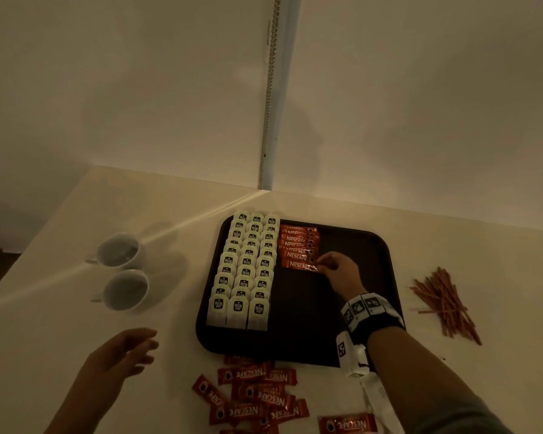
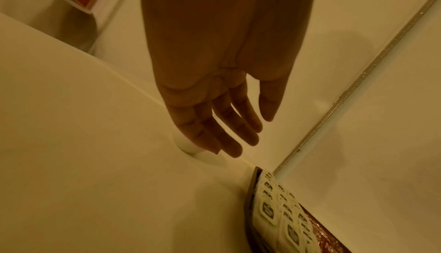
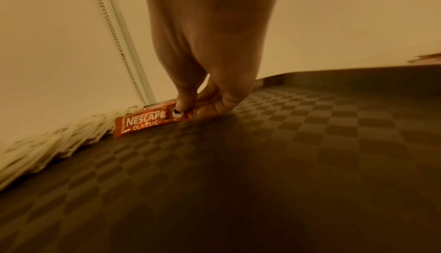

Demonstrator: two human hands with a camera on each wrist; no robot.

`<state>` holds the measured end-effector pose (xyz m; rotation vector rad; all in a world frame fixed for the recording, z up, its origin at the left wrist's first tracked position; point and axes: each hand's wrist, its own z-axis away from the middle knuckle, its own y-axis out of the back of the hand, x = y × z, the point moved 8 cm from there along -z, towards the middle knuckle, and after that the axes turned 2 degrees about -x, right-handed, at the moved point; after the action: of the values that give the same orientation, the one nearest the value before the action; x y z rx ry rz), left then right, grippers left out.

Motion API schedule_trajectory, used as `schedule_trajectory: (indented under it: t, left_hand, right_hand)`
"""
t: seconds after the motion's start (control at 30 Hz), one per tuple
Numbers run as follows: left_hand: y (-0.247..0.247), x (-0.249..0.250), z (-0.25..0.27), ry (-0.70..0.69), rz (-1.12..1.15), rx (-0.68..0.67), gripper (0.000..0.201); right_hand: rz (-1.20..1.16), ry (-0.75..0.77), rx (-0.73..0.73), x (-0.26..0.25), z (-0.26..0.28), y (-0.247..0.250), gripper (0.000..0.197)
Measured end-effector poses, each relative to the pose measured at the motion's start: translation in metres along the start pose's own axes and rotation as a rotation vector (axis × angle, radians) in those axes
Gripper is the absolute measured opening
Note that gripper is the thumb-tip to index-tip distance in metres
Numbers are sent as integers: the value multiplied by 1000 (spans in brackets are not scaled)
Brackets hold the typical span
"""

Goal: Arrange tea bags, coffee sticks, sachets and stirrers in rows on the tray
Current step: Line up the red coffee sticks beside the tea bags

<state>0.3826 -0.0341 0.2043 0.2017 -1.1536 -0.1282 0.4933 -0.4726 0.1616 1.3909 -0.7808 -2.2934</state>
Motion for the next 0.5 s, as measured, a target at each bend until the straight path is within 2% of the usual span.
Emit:
schedule_trajectory:
  t: [0.17, 0.5]
  left_hand:
    - [22, -27, 9, 72, -1, 42, 21]
    - [44, -54, 16, 153, -16, 94, 18]
  right_hand:
    - [-48, -4, 85, -3, -3, 2, 15]
    - [-44, 9, 90, -13, -13, -2, 16]
